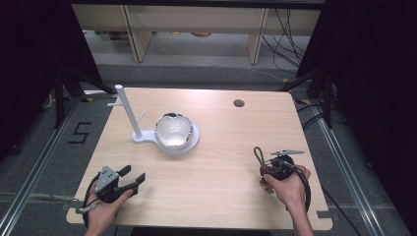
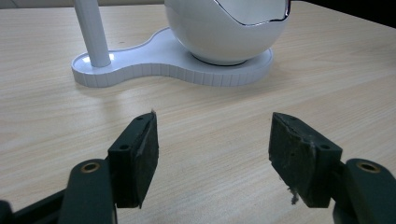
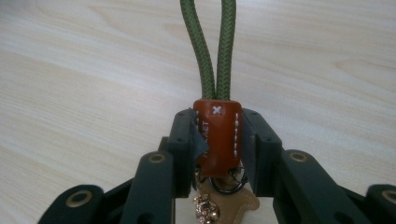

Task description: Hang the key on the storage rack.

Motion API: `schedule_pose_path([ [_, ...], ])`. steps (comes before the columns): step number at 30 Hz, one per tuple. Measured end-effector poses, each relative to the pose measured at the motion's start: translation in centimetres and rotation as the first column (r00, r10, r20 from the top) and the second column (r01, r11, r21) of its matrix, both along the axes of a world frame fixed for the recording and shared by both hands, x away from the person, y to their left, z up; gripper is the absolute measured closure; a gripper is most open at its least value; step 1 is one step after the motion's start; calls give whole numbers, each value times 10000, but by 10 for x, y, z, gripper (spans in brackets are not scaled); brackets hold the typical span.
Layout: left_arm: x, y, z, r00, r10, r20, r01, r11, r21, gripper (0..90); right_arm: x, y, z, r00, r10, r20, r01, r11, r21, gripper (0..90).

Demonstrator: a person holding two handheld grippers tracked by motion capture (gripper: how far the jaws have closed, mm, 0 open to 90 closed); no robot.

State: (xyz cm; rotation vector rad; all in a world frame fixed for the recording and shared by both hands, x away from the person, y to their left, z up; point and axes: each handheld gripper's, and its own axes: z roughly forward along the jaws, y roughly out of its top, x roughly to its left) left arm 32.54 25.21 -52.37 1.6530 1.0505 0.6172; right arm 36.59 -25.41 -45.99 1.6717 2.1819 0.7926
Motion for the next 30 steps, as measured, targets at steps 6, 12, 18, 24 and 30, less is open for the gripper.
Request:
schedule_pose_path([
  [6, -2, 0, 1, 9998, 158, -153, -156, 9998, 86, 327, -6, 0, 0, 9969, -453, 644, 421, 9979, 499, 682],
  [12, -2, 0, 1, 9998, 164, -150, -162, 9998, 113, 327, -9, -4, -1, 9902, -411, 1336, 329, 9975, 629, 683],
  [18, -2, -1, 1, 9997, 181, -135, -180, 9998, 111, 327, -11, -4, -2, 9807, -543, 1878, 375, 9951, 919, 683],
  [24, -2, -1, 1, 9997, 183, -130, -182, 9998, 108, 327, -14, -4, 1, 9627, -679, 2619, 385, 9925, 1157, 683],
  [30, -2, 0, 1, 9998, 177, -126, -176, 9998, 76, 327, -17, -4, 3, 9488, -748, 3070, 397, 9921, 1192, 683],
])
